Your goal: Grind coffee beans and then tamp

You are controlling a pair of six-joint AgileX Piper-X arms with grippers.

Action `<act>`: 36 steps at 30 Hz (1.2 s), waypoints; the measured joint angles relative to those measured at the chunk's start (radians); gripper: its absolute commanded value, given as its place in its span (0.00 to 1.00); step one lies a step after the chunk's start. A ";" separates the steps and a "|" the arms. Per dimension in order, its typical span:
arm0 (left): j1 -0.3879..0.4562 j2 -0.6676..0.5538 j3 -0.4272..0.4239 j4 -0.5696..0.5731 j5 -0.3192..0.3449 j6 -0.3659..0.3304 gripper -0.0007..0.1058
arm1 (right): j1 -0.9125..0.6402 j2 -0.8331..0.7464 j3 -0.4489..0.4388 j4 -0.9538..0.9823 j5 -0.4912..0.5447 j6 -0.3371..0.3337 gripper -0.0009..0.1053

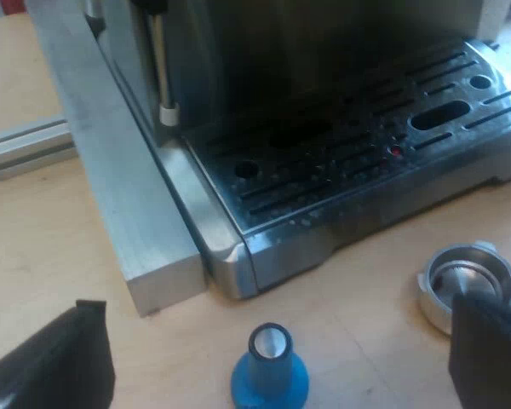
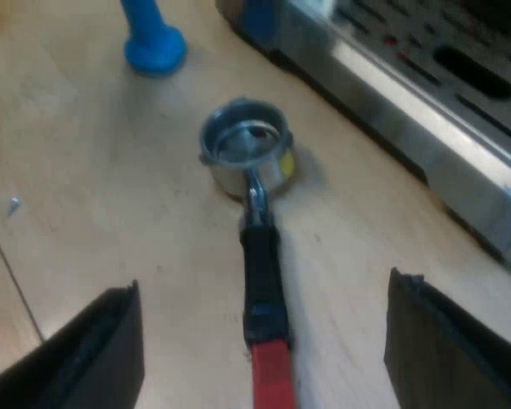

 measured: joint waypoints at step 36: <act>-0.119 0.642 -0.002 -0.188 -0.052 -0.024 0.77 | 0.339 0.456 0.000 -0.451 0.206 0.065 0.71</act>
